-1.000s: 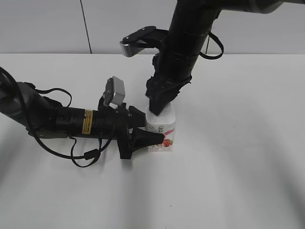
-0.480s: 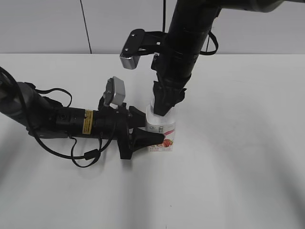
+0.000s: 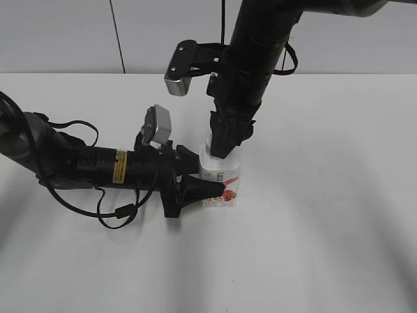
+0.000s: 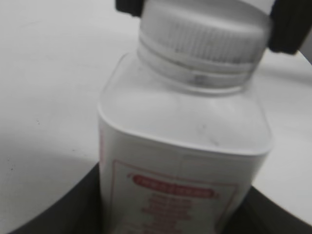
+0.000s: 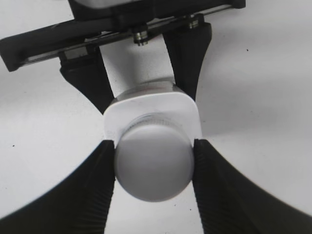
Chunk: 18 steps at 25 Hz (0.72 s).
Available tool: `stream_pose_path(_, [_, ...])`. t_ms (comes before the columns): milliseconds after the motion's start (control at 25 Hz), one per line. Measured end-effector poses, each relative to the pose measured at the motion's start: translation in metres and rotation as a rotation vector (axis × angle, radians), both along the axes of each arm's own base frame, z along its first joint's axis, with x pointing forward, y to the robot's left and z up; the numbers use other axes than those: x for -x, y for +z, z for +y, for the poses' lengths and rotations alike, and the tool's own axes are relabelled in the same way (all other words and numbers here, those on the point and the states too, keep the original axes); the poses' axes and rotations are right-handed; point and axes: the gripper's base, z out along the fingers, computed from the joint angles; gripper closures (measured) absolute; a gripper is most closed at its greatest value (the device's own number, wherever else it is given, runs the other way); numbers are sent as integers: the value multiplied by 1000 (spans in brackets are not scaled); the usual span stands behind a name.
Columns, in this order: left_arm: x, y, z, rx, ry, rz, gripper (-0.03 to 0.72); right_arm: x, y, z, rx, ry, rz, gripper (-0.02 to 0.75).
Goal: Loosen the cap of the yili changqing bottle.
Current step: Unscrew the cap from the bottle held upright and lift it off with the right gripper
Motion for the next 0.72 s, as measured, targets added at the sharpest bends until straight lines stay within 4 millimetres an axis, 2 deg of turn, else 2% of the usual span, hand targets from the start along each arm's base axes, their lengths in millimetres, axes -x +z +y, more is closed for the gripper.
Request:
stream_pose_path(320, [0, 0, 0, 0, 0, 0, 298, 0, 0, 0, 0, 0, 0, 326])
stream_pose_path(560, [0, 0, 0, 1, 3, 3, 298, 1, 0, 1, -9, -14, 14, 206])
stream_pose_path(720, [0, 0, 0, 1, 3, 3, 298, 1, 0, 2, -14, -47, 27, 189])
